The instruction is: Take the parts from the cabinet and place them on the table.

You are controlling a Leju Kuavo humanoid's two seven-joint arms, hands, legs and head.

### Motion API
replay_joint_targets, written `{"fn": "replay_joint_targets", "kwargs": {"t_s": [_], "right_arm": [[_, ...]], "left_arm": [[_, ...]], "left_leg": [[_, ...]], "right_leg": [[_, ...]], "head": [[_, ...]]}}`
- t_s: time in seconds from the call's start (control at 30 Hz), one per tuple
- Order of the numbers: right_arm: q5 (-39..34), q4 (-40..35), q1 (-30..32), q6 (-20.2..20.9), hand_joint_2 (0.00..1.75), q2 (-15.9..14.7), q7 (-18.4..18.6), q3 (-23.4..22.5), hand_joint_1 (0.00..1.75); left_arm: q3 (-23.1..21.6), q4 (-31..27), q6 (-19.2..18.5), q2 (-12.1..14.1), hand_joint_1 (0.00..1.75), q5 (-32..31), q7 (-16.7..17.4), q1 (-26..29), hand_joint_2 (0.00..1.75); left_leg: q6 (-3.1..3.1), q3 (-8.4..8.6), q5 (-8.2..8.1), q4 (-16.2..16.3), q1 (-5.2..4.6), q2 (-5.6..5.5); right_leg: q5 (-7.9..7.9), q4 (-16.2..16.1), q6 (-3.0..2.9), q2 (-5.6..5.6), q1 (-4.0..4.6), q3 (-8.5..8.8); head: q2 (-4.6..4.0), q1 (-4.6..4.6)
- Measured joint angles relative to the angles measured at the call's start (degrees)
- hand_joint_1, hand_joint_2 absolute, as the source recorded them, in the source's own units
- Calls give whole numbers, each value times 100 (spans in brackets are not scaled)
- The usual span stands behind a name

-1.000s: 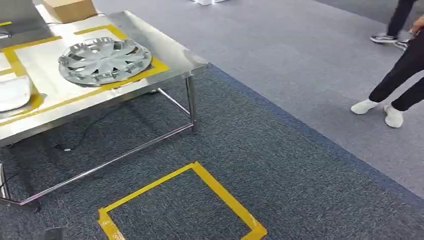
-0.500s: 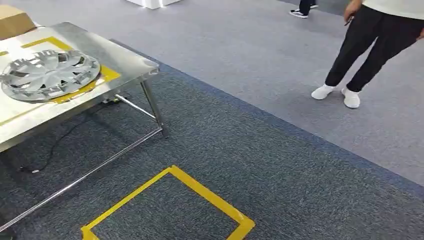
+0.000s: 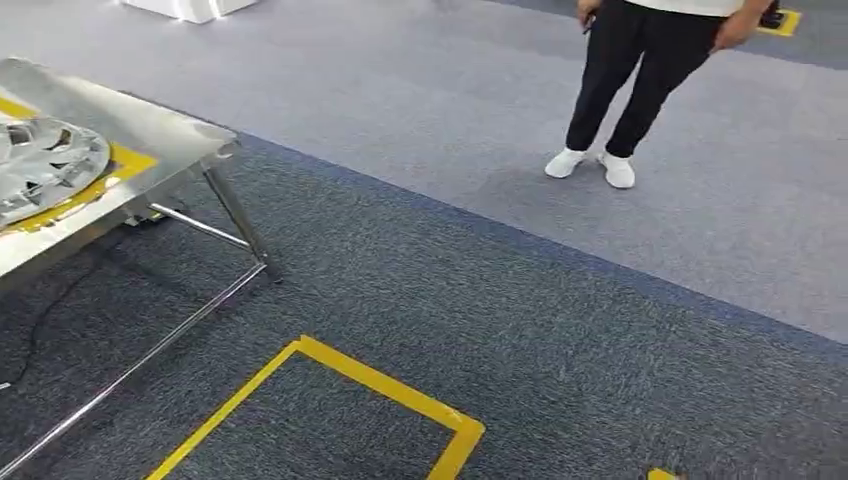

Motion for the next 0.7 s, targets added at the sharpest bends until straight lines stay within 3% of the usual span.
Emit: {"fn": "replay_joint_targets", "kwargs": {"t_s": [0.03,0.07,0.13,0.17,0.2,0.23,0.27,0.33,0.37,0.43,0.47,0.5,0.53,0.57,0.63,0.67,0.7], "right_arm": [[4,0,-26,0,0,0,22,0,0],[4,0,-28,-4,0,-2,33,-2,0],[6,2,-7,4,0,-4,70,-7,0],[9,0,-6,7,0,-4,87,-15,0],[15,0,1,13,0,-4,98,-24,0],[26,0,2,22,0,-4,120,-28,0],[31,0,-9,26,0,-4,124,-28,0],[33,0,-14,39,0,-4,131,-33,0],[33,0,-7,39,0,-4,133,-35,0],[33,0,8,39,0,-7,140,-39,0],[35,0,7,39,0,-7,140,-39,0],[35,0,5,39,0,-4,142,-42,0],[35,0,-19,44,0,-2,140,-42,0],[35,0,-23,44,0,-2,142,-42,0],[35,0,12,48,0,-2,166,-46,0],[33,2,24,48,0,-4,186,-50,0],[33,2,34,48,0,-7,203,-57,0]], "left_arm": [[-2,4,20,-2,0,0,-17,1,0],[-13,11,39,-2,0,-39,-31,-4,0],[-44,11,59,0,0,-114,-50,-39,0],[-63,11,70,-9,0,-112,-78,-52,0],[-61,13,74,-7,0,-101,-87,-66,0],[-61,18,85,-7,0,-92,-96,-64,0],[-61,22,90,-7,0,-85,-98,-53,0],[-61,37,96,0,0,-77,-100,-30,0],[-61,42,98,2,0,-77,-100,-21,0],[-61,42,102,2,0,-77,-105,-25,0],[-61,42,103,2,0,-77,-113,-29,0],[-61,42,105,9,0,-77,-116,-23,0],[-59,53,109,26,0,-74,-118,-22,0],[-61,55,131,20,0,-59,-129,-36,0],[-57,55,148,24,0,-11,-148,-64,0],[-55,55,155,22,0,0,-155,-68,0],[-50,55,155,20,0,15,-155,-75,0]], "left_leg": [[-55,-12,-34,31,-38,64],[-79,-1,-25,22,-39,111],[-137,31,-14,13,-18,211],[-193,28,-64,26,6,207],[-219,7,-182,135,27,-93],[-208,-118,-388,436,31,-324],[-196,-342,-649,942,24,-441],[-173,-720,-927,1751,11,-495],[-154,-775,-868,1830,8,-499],[-91,-571,-407,1283,-4,-533],[-44,-348,-90,739,-16,-644],[4,-187,86,305,-22,-898],[29,-152,42,186,6,-1097],[-2,-127,0,128,-10,-1044],[31,-137,14,121,-50,-962],[67,-100,56,38,-14,-889],[93,-72,87,-8,-2,-788]], "right_leg": [[20,-26,-93,83,29,59],[21,-8,-146,144,39,23],[24,5,-207,260,64,-48],[57,-33,-261,329,36,2],[63,-37,-291,370,35,0],[74,-36,-335,425,36,-6],[75,-35,-365,504,48,-16],[83,-32,-386,682,79,-21],[84,-31,-388,780,94,-14],[85,-19,-388,959,114,2],[85,-8,-387,1057,118,12],[84,-2,-386,1131,107,1],[76,45,-356,1198,148,-33],[97,45,-321,1265,106,-92],[142,4,-229,1380,55,-124],[144,-5,-184,1442,76,-191],[79,89,-188,1133,76,-208]], "head": [[0,0],[0,-24],[0,-13],[0,-18],[0,-39],[0,-52],[0,-55],[0,-57],[2,-52],[0,-53],[0,-55],[0,-55],[0,-42],[0,-55],[0,-61],[0,-50],[0,-55]]}}
